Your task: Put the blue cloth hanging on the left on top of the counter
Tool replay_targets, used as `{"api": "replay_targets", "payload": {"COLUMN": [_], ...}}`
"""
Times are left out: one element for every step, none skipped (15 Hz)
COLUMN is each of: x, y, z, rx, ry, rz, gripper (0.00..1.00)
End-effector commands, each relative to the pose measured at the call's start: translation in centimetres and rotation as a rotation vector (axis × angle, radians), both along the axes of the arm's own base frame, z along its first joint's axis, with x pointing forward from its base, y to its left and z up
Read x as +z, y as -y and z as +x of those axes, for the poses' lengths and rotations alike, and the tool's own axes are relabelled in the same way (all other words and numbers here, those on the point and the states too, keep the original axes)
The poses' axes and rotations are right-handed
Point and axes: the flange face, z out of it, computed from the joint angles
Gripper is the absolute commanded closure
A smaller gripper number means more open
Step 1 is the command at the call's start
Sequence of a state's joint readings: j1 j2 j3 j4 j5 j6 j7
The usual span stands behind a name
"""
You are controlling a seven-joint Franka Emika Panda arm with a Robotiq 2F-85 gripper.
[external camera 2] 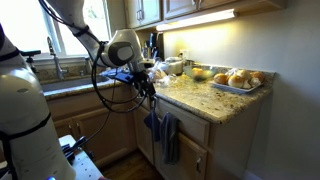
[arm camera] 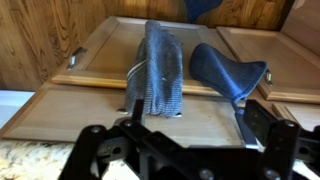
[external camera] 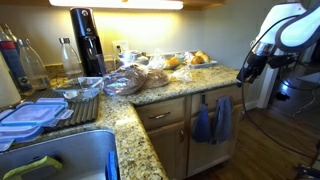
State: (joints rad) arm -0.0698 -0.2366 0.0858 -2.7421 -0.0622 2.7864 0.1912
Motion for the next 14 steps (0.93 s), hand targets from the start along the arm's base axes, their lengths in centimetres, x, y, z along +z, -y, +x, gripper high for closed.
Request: {"api": "replay_targets", "payload": {"x": [-2.6,-3.4,-4.0,-4.7,-5.3,-6.1,-6.8,-7.6,-6.5,-7.1,-7.6,-7.8,-7.9,-7.8], "y": [-2.5,-3.2,-4.0,-4.7,-5.4,-6.2,-6.8,-7.5,-6.4,-7.0,-7.4,-7.5,-7.5,-7.5], "z": [0.7,0.9,1.1,1.2,1.4,1.5,1.5,1.5,1.1,1.2,1.3,1.5,1.6,1.6], "rx": [-0.024,-0.029,-0.032,-0.037,-0.037,-0.032,-0.019,-0.006,-0.009,-0.004,-0.001,0.000,0.000,-0.001], "ry": [0.009,0.017,0.025,0.033,0.039,0.036,0.029,0.014,0.011,0.000,-0.005,-0.008,-0.008,-0.007], "rz": [0.078,0.094,0.108,0.118,0.127,0.131,0.132,0.134,0.122,0.125,0.127,0.128,0.128,0.128], "gripper": [0.00,0.00,0.00,0.00,0.00,0.00,0.00,0.00,0.00,0.00,0.00,0.00,0.00,0.00]}}
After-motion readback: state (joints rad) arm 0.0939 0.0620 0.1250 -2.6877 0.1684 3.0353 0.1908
